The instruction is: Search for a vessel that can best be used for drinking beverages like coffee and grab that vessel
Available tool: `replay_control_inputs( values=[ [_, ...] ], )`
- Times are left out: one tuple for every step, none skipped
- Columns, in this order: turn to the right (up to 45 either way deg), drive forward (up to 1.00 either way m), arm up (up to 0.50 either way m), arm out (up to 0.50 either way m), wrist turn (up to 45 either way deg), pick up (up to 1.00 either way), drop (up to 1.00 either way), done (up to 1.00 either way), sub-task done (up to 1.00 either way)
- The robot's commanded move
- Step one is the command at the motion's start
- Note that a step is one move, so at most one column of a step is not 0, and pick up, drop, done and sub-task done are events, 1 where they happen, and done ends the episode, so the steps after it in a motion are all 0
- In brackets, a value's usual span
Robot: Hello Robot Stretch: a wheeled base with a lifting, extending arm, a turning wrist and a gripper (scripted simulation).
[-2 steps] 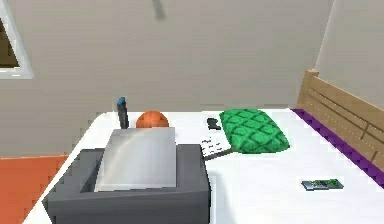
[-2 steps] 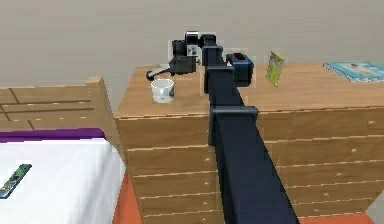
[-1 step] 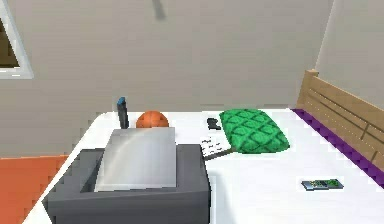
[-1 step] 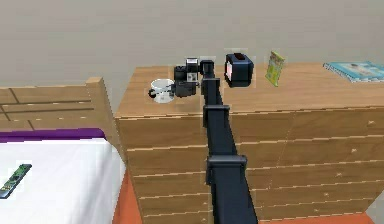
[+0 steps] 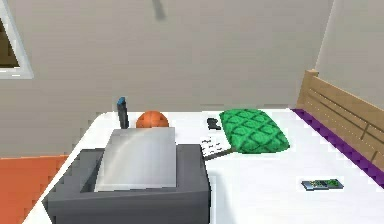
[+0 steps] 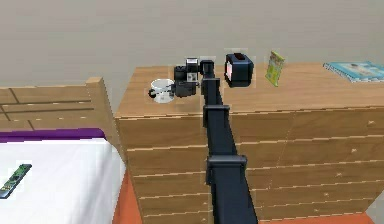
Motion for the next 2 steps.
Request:
replay_control_inputs(
  values=[
    [0.0,0.0,0.08,0.0,0.0,0.0,0.0,0.0,0.0],
    [0.0,0.0,0.0,0.0,0.0,0.0,0.0,1.0,0.0]
  ],
)
